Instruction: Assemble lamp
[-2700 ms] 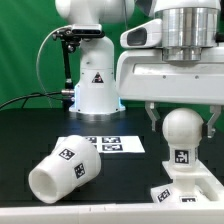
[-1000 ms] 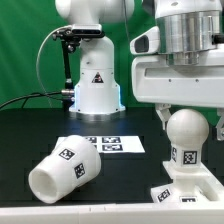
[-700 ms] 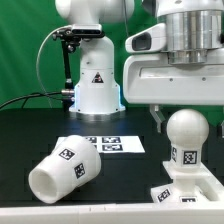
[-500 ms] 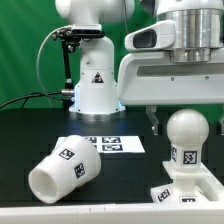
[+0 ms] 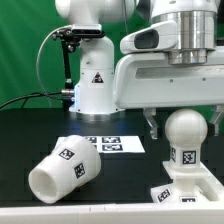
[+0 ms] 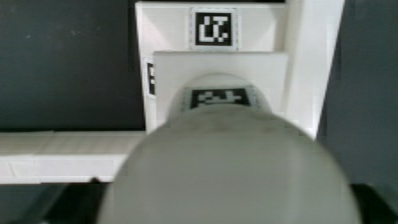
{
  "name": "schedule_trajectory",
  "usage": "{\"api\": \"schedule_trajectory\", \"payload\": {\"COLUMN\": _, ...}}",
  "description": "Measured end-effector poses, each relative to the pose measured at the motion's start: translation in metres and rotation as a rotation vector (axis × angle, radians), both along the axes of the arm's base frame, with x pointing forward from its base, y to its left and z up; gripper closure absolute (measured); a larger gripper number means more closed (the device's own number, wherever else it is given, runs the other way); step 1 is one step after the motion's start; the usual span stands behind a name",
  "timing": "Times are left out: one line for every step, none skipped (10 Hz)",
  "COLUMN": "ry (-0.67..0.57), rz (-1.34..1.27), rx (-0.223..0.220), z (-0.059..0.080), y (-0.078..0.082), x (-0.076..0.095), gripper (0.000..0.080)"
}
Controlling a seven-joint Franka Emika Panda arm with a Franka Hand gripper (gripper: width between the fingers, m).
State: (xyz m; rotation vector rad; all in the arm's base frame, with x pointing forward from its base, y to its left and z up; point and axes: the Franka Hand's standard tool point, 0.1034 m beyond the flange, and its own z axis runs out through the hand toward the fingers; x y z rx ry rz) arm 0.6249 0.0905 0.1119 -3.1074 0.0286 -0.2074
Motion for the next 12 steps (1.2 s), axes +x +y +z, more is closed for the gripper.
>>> {"api": "schedule_trajectory", "payload": {"ry": 0.001, "rz": -0.063, "rx": 0.009, "z": 0.0000, "y": 0.0000, "x": 0.0000, "gripper": 0.0226}}
{"api": "schedule_trajectory", "payload": {"ry": 0.003, "rz": -0.151, "rx": 0.021, "z": 0.0001, "y": -0.0005, "x": 0.0002, "gripper": 0.0225}}
{"api": "schedule_trajectory", "payload": {"ry": 0.005, "rz": -0.234, "rx": 0.030, "z": 0.0003, "y": -0.0015, "x": 0.0004, "gripper": 0.0225}}
{"api": "schedule_trajectory", "payload": {"ry": 0.014, "rz": -0.395, "rx": 0.040, "z": -0.0003, "y": -0.0006, "x": -0.0010, "gripper": 0.0225}}
{"api": "schedule_trajectory", "payload": {"ry": 0.035, "rz": -0.575, "rx": 0.046, "z": -0.0012, "y": 0.0018, "x": -0.0035, "gripper": 0.0225}}
{"api": "schedule_trajectory", "payload": {"ry": 0.060, "rz": -0.732, "rx": 0.052, "z": -0.0012, "y": 0.0019, "x": -0.0025, "gripper": 0.0225}}
{"api": "schedule_trajectory", "payload": {"ry": 0.090, "rz": -0.849, "rx": 0.058, "z": -0.0008, "y": -0.0002, "x": 0.0000, "gripper": 0.0224}}
{"api": "schedule_trajectory", "payload": {"ry": 0.115, "rz": -1.006, "rx": 0.076, "z": -0.0005, "y": 0.0002, "x": 0.0004, "gripper": 0.0224}}
{"api": "schedule_trajectory", "payload": {"ry": 0.127, "rz": -1.161, "rx": 0.099, "z": -0.0013, "y": 0.0009, "x": -0.0003, "gripper": 0.0223}}
{"api": "schedule_trajectory", "payload": {"ry": 0.146, "rz": -1.366, "rx": 0.145, "z": -0.0021, "y": 0.0002, "x": -0.0005, "gripper": 0.0223}}
{"api": "schedule_trajectory", "payload": {"ry": 0.151, "rz": -1.408, "rx": 0.148, "z": -0.0027, "y": 0.0013, "x": -0.0013, "gripper": 0.0223}}
{"api": "schedule_trajectory", "payload": {"ry": 0.154, "rz": -1.468, "rx": 0.155, "z": -0.0028, "y": 0.0023, "x": -0.0014, "gripper": 0.0223}}
